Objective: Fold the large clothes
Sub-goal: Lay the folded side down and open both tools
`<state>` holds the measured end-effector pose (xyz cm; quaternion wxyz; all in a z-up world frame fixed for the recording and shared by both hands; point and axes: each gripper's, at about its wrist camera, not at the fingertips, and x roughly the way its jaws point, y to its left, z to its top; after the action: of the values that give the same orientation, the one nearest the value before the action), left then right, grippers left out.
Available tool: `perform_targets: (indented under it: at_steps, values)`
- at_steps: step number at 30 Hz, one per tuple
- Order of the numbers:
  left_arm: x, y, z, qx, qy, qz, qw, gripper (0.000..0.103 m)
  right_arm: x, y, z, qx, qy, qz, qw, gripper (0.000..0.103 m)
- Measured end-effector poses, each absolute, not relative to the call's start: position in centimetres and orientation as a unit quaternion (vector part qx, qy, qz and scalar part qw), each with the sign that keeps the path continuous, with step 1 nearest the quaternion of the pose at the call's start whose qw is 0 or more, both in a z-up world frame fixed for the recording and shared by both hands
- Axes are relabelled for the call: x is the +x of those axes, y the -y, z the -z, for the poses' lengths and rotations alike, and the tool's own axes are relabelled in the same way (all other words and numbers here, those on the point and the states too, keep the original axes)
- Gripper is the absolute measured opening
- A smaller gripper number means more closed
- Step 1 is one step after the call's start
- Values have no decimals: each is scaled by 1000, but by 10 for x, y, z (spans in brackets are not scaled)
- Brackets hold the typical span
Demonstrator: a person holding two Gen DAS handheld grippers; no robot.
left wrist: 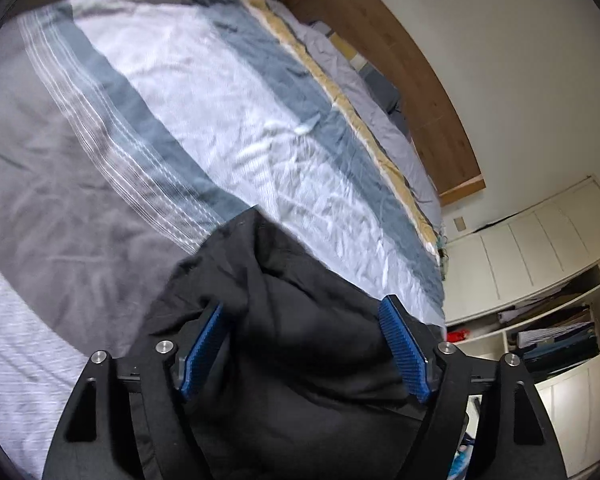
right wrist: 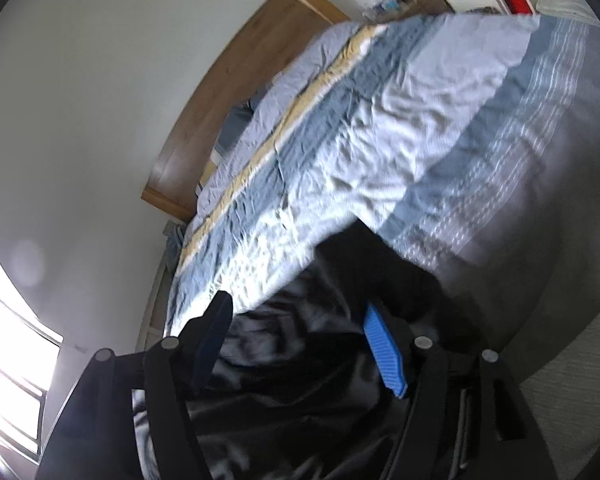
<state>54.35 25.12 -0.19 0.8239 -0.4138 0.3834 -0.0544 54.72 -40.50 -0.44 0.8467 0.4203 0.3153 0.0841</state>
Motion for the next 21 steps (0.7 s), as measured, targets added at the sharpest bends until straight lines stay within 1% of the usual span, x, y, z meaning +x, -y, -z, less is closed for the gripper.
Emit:
perform_targets:
  at_steps: [6, 12, 15, 19, 21]
  values:
    - [522, -244, -31, -361, -377, 32, 852, 79, 525, 387, -38, 362, -316, -95, 872, 65]
    - [512, -173, -46, -252, -403, 66, 877, 79, 514, 317, -58, 278, -344, -138, 886, 65]
    - [511, -130, -45, -208, -412, 90, 882, 79, 514, 275, -57, 224, -356, -152, 895, 65]
    - [522, -74, -39, -143, -416, 108, 892, 79, 521, 236, -46, 198, -366, -164, 894, 65]
    - [531, -57, -32, -128, -420, 113, 891, 79, 529, 219, -36, 177, -374, -161, 896, 65]
